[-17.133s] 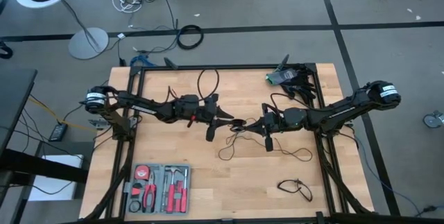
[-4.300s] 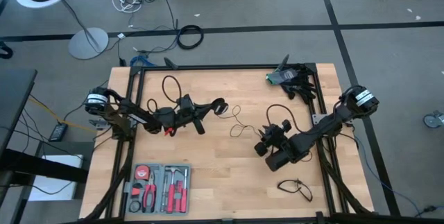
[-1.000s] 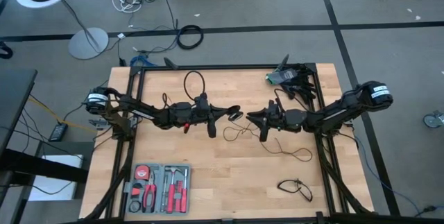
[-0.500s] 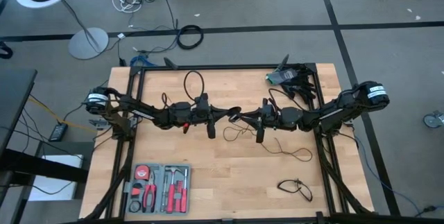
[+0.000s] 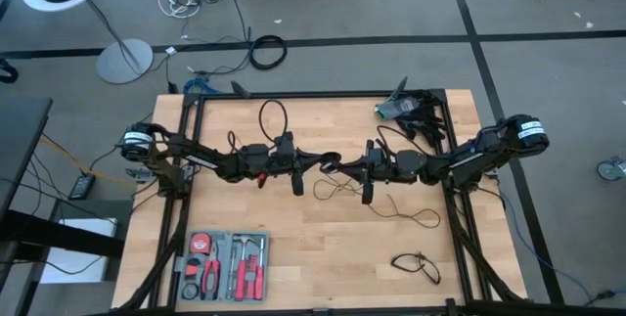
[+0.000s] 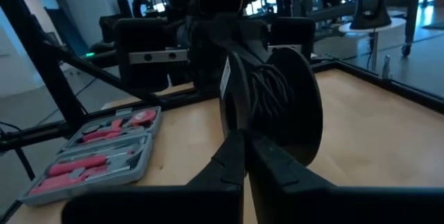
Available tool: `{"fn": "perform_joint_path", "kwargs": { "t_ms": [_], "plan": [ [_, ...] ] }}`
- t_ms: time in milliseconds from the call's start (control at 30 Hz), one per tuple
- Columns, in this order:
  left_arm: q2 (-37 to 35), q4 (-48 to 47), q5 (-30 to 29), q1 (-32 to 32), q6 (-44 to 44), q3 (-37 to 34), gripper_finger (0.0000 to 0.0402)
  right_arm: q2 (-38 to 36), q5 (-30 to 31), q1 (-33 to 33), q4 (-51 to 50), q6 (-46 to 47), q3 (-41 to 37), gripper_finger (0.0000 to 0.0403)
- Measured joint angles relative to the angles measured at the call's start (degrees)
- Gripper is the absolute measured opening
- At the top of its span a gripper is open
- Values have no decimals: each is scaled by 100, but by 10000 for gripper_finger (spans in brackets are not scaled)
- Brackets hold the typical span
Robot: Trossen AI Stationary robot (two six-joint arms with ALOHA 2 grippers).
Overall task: Coil cords
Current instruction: Coil the black wire onto the spool
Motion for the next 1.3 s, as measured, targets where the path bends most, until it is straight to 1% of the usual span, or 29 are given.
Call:
{"fn": "perform_joint_path", "kwargs": {
  "t_ms": [167,400,533,667,767,1000,1233,1300],
  "plan": [
    [0,-4,-4,2,117,0,9,0,-48,-27,2,140,0,3],
    [0,-88,-28,4,170,2,69,0,-160,-77,22,187,2,1],
    [0,-193,47,3,155,2,92,0,-488,-217,26,437,2,1],
    [0,-242,399,13,26,2,96,0,-1009,-355,30,631,2,1],
    [0,-240,604,32,3,2,96,0,-1282,-424,46,702,2,0],
    [-2,-273,1002,57,-125,2,97,-2,-1520,-491,127,793,-2,0],
    [-2,-341,1054,57,-158,2,97,0,-1612,-532,157,868,-2,0],
    [-2,-342,1122,57,-136,2,90,-2,-1606,-535,179,868,-2,0]
  ]
}}
